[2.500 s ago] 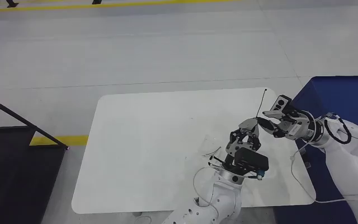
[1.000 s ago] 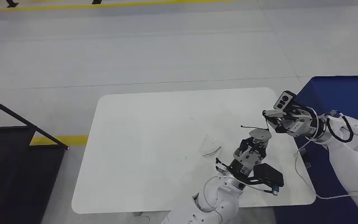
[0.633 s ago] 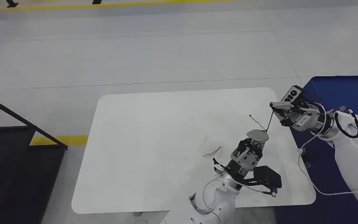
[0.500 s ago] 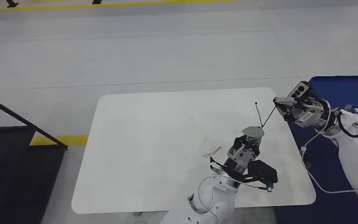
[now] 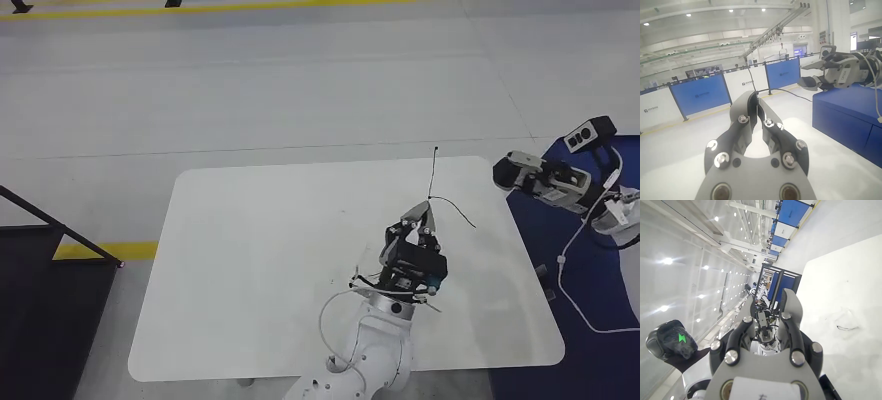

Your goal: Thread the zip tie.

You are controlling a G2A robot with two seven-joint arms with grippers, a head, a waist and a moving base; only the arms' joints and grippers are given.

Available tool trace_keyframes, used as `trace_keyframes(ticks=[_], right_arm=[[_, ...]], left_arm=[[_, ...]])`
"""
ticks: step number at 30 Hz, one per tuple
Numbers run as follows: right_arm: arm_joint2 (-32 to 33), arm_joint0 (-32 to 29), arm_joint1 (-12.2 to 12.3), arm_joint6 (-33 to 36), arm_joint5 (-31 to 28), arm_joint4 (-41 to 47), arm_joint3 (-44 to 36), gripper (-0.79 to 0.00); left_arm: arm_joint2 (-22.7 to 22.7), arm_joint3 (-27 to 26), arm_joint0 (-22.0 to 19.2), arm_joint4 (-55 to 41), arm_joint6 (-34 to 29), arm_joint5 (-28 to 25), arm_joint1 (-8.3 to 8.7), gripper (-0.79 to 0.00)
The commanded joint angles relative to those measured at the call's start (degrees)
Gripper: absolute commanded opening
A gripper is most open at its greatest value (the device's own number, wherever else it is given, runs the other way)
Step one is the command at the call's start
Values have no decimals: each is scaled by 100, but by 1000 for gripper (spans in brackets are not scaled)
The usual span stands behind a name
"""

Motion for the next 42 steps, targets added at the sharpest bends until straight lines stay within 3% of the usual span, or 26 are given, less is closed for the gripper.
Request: trace_keyframes(ticks=[1, 3, 5, 8, 11, 18, 20, 22, 23, 26, 30, 34, 37, 42], right_arm=[[159, -50, 5, -402, -711, -504, -237, 0], [457, -334, 7, -1795, -2000, -2166, -633, 0], [594, -850, -55, -3037, -2712, -3158, -1120, 0], [961, -1453, -132, -4360, -3354, -4521, -1720, 0], [1388, -1799, -240, -5938, -3542, -7013, -2184, 0], [1388, -1799, -240, -5938, -3542, -7013, -2184, 0], [1640, -1653, -227, -6214, -3697, -8561, -2565, 0], [1655, -1785, -268, -7040, -3587, -10213, -2936, 0], [1533, -1956, -291, -7529, -3777, -10605, -3028, 0], [1568, -2160, -309, -8366, -4208, -11293, -3003, 0], [1553, -2363, -309, -9010, -4500, -12222, -3035, 0], [1429, -2465, -307, -9520, -4821, -12556, -3038, 0], [1362, -2486, -314, -9483, -4766, -12662, -3008, -68], [1111, -2430, -347, -8904, -4431, -12595, -3035, -323]], left_arm=[[-41, -5, 12, -36, -50, -37, 14, -785], [-81, -18, 44, 43, -175, 39, 17, -785], [-76, -29, 40, 40, -358, 104, 17, -785], [-14, 22, 17, 88, -468, 148, 15, -785], [37, 31, -15, 2, -478, 205, 10, -785], [35, -27, -25, -122, -383, 305, 2, -785], [33, -10, -20, -118, -391, 240, 10, -785], [18, -7, 11, 67, -359, 182, 26, -785], [26, -22, 22, 78, -405, 132, 31, -785], [31, -99, 38, 189, -482, 104, 48, -785], [22, -276, 60, 261, -601, 162, 65, -785], [57, -315, 78, 374, -664, 218, 87, -785], [114, -274, 86, 465, -680, 249, 104, -785], [242, -209, 108, 681, -628, 182, 150, -785]])
